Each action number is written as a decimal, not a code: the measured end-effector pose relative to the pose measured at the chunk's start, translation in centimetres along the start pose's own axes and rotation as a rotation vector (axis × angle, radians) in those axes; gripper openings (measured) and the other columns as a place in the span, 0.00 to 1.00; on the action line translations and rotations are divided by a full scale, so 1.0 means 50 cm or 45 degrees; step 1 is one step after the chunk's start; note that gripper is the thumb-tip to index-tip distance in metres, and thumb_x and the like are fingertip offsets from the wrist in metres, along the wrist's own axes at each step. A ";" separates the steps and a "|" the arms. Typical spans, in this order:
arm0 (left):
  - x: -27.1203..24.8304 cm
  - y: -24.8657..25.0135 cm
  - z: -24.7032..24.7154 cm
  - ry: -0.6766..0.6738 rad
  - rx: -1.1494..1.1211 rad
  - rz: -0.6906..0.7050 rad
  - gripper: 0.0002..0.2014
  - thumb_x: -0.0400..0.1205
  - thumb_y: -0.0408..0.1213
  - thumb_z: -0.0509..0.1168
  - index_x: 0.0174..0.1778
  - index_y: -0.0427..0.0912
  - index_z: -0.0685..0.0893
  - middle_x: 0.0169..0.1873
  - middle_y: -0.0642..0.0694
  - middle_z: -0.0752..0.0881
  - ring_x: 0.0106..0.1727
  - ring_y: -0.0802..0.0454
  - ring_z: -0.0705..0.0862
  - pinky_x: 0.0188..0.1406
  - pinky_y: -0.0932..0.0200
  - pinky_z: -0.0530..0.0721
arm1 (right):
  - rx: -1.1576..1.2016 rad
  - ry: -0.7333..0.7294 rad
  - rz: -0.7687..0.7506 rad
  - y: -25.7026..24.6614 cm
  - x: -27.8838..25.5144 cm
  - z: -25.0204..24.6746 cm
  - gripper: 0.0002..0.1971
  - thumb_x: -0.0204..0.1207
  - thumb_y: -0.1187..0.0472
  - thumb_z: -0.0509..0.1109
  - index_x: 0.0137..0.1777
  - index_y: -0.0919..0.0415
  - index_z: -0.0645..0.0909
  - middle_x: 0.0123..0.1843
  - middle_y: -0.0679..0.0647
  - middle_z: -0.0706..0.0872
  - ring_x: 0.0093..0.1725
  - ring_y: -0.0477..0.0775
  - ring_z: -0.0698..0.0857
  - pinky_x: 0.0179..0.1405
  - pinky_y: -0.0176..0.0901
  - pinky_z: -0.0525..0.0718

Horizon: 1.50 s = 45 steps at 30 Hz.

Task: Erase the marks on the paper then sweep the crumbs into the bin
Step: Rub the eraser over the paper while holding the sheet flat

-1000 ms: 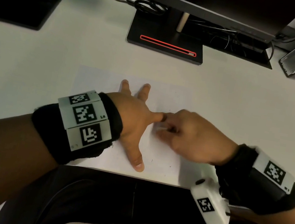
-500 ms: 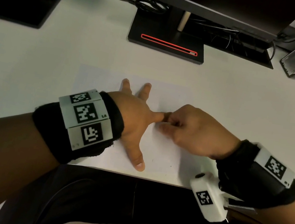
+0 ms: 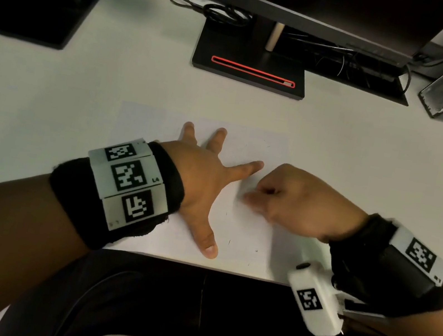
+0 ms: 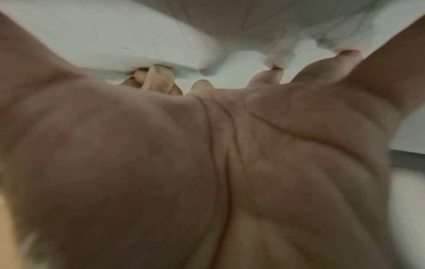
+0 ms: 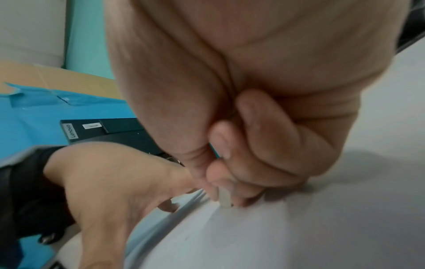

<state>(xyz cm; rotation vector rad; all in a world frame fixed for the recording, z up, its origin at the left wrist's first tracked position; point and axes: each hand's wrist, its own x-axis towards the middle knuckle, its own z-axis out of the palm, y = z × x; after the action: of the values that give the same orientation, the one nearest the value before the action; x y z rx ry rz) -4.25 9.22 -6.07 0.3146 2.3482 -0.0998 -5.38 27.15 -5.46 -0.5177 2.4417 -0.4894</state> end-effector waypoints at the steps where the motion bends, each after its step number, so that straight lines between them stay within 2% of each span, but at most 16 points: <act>1: 0.000 0.001 -0.001 -0.003 -0.003 -0.003 0.74 0.50 0.76 0.78 0.68 0.82 0.17 0.81 0.45 0.19 0.80 0.19 0.27 0.72 0.19 0.68 | -0.008 0.018 -0.003 0.003 -0.001 0.001 0.24 0.83 0.51 0.67 0.30 0.67 0.76 0.27 0.56 0.76 0.26 0.51 0.71 0.30 0.46 0.72; 5: -0.003 0.002 -0.005 0.009 0.012 -0.011 0.74 0.52 0.77 0.77 0.70 0.80 0.17 0.82 0.45 0.20 0.81 0.20 0.28 0.75 0.21 0.66 | -0.051 -0.087 -0.073 0.002 -0.021 0.013 0.23 0.84 0.52 0.67 0.29 0.64 0.74 0.26 0.55 0.73 0.25 0.50 0.70 0.29 0.45 0.72; 7: -0.007 -0.001 -0.008 0.017 0.029 -0.016 0.73 0.54 0.77 0.76 0.72 0.78 0.18 0.83 0.44 0.22 0.82 0.20 0.30 0.78 0.25 0.65 | 0.031 0.031 0.015 0.028 -0.021 -0.006 0.22 0.84 0.53 0.68 0.31 0.67 0.78 0.26 0.54 0.77 0.25 0.49 0.72 0.30 0.46 0.74; 11: -0.015 -0.022 -0.016 0.006 0.017 -0.010 0.75 0.54 0.74 0.79 0.74 0.77 0.19 0.84 0.47 0.23 0.84 0.24 0.33 0.76 0.26 0.68 | 0.866 0.178 0.200 0.050 -0.053 -0.025 0.17 0.85 0.56 0.70 0.35 0.63 0.79 0.31 0.60 0.86 0.24 0.53 0.80 0.21 0.40 0.78; 14: -0.014 -0.027 -0.020 0.012 0.034 0.001 0.76 0.53 0.72 0.81 0.75 0.76 0.20 0.85 0.47 0.25 0.85 0.25 0.35 0.77 0.27 0.68 | 1.505 -0.122 0.176 0.020 -0.109 0.024 0.12 0.78 0.57 0.78 0.39 0.63 0.81 0.38 0.70 0.89 0.29 0.60 0.89 0.26 0.42 0.87; 18: -0.014 -0.025 -0.018 0.010 0.038 0.002 0.76 0.52 0.73 0.81 0.75 0.77 0.21 0.84 0.47 0.25 0.85 0.24 0.35 0.76 0.27 0.69 | 1.617 -0.462 0.149 -0.005 -0.150 0.099 0.12 0.82 0.55 0.73 0.44 0.64 0.82 0.53 0.74 0.91 0.52 0.69 0.93 0.46 0.47 0.94; 22: -0.019 -0.029 -0.015 0.016 0.013 0.022 0.76 0.53 0.72 0.81 0.75 0.77 0.21 0.85 0.48 0.26 0.85 0.26 0.34 0.78 0.26 0.67 | 2.043 0.114 0.353 0.059 -0.115 0.075 0.10 0.85 0.61 0.66 0.54 0.71 0.79 0.56 0.80 0.89 0.51 0.73 0.93 0.44 0.51 0.95; 25: -0.020 -0.033 -0.012 0.022 -0.005 0.027 0.75 0.53 0.72 0.81 0.75 0.78 0.21 0.85 0.49 0.26 0.85 0.28 0.33 0.78 0.25 0.65 | 2.309 0.745 0.185 0.090 -0.106 0.043 0.08 0.86 0.63 0.65 0.47 0.67 0.77 0.54 0.77 0.86 0.51 0.72 0.92 0.52 0.55 0.94; 27: -0.019 -0.031 -0.013 0.016 -0.009 0.025 0.75 0.54 0.71 0.81 0.75 0.78 0.21 0.85 0.49 0.25 0.85 0.28 0.33 0.79 0.26 0.65 | 2.348 0.713 0.082 0.069 -0.118 0.048 0.07 0.78 0.61 0.70 0.42 0.63 0.77 0.51 0.75 0.88 0.47 0.69 0.93 0.47 0.51 0.94; 29: -0.019 -0.029 -0.015 0.012 -0.008 0.024 0.75 0.54 0.71 0.82 0.75 0.77 0.22 0.85 0.48 0.25 0.85 0.27 0.33 0.79 0.27 0.65 | 2.246 0.315 0.084 0.027 -0.134 0.083 0.08 0.70 0.60 0.73 0.44 0.63 0.80 0.51 0.76 0.90 0.47 0.69 0.93 0.46 0.51 0.93; 32: -0.021 -0.029 -0.014 0.015 -0.013 0.026 0.75 0.54 0.72 0.81 0.75 0.77 0.21 0.85 0.48 0.25 0.85 0.28 0.33 0.80 0.29 0.65 | 2.010 -0.119 0.224 0.006 -0.128 0.118 0.07 0.79 0.60 0.70 0.48 0.65 0.82 0.57 0.76 0.90 0.54 0.69 0.93 0.52 0.53 0.92; 35: -0.028 -0.038 -0.007 0.013 -0.055 0.027 0.74 0.56 0.72 0.80 0.76 0.76 0.22 0.85 0.49 0.25 0.85 0.30 0.30 0.80 0.28 0.63 | 2.287 0.375 0.325 0.064 -0.093 0.074 0.09 0.81 0.61 0.68 0.53 0.69 0.80 0.57 0.76 0.88 0.50 0.66 0.93 0.53 0.52 0.92; 38: -0.034 -0.042 0.001 0.026 -0.034 -0.002 0.74 0.56 0.75 0.78 0.79 0.71 0.22 0.85 0.47 0.26 0.85 0.30 0.32 0.80 0.29 0.65 | 2.409 0.896 0.155 0.079 -0.094 0.032 0.12 0.88 0.61 0.64 0.42 0.60 0.77 0.55 0.71 0.88 0.57 0.69 0.92 0.53 0.51 0.93; 40: -0.033 -0.039 -0.001 0.040 -0.009 -0.016 0.76 0.56 0.75 0.78 0.80 0.66 0.21 0.86 0.43 0.28 0.86 0.29 0.34 0.79 0.30 0.67 | 2.318 0.720 0.098 0.035 -0.103 0.052 0.11 0.88 0.65 0.62 0.41 0.61 0.77 0.51 0.71 0.90 0.58 0.73 0.90 0.59 0.56 0.90; 43: -0.032 -0.040 -0.006 0.045 0.033 -0.017 0.79 0.54 0.74 0.79 0.81 0.62 0.21 0.86 0.40 0.31 0.86 0.27 0.37 0.78 0.32 0.68 | 2.101 0.028 0.188 -0.042 -0.099 0.115 0.08 0.88 0.65 0.64 0.46 0.64 0.79 0.55 0.76 0.91 0.56 0.72 0.91 0.61 0.59 0.89; 45: -0.033 -0.052 -0.007 0.036 0.047 -0.020 0.80 0.54 0.71 0.81 0.82 0.60 0.21 0.86 0.39 0.31 0.86 0.29 0.38 0.79 0.32 0.67 | 2.043 -0.110 0.273 -0.038 -0.077 0.121 0.10 0.89 0.60 0.64 0.51 0.67 0.79 0.57 0.75 0.91 0.54 0.69 0.93 0.56 0.55 0.91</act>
<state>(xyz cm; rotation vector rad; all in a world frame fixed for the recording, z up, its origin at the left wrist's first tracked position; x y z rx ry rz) -4.01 6.47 -4.72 0.3179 2.3793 -0.1471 1.71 25.98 -7.39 0.4008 1.2869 -1.8986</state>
